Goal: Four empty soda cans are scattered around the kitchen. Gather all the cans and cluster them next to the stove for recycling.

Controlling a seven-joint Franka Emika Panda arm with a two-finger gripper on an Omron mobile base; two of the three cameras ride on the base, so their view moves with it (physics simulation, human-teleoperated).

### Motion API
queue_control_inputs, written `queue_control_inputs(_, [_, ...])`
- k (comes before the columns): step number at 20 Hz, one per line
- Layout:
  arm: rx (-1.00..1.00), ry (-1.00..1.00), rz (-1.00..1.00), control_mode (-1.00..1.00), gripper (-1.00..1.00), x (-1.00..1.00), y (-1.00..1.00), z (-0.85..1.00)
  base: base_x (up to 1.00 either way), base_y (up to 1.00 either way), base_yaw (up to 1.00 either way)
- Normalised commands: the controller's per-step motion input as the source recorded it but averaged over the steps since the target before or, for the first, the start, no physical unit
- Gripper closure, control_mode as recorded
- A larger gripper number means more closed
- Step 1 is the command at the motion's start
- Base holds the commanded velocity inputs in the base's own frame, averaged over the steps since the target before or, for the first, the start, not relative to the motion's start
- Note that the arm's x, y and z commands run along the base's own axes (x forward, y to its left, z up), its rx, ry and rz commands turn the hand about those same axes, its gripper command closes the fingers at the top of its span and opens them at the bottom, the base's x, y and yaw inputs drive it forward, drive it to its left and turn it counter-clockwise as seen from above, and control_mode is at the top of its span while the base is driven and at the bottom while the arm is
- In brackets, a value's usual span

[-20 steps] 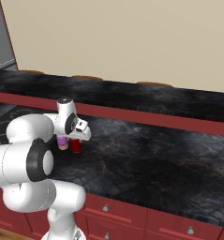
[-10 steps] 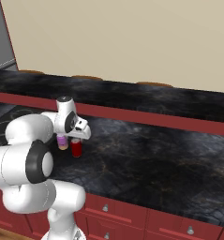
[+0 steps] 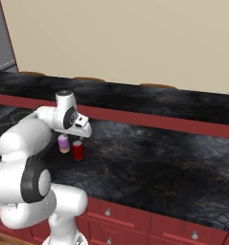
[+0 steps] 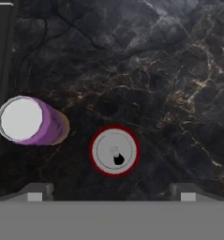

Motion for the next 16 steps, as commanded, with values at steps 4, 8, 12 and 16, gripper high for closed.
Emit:
queue_control_inputs(4, [0.00,0.00,0.00,-1.00,-1.00,-0.52,-0.05,0.22,0.00,0.00,0.00])
queue_control_inputs(8, [0.00,-0.01,0.00,-1.00,-1.00,-0.48,-0.08,0.19,0.00,0.00,0.00])
queue_control_inputs(12, [0.00,-0.01,0.00,-1.00,-1.00,-0.51,-0.11,0.16,0.00,0.00,0.00])
queue_control_inputs(16, [0.00,-0.01,0.00,-1.00,-1.00,-0.37,-0.06,0.10,0.00,0.00,0.00])
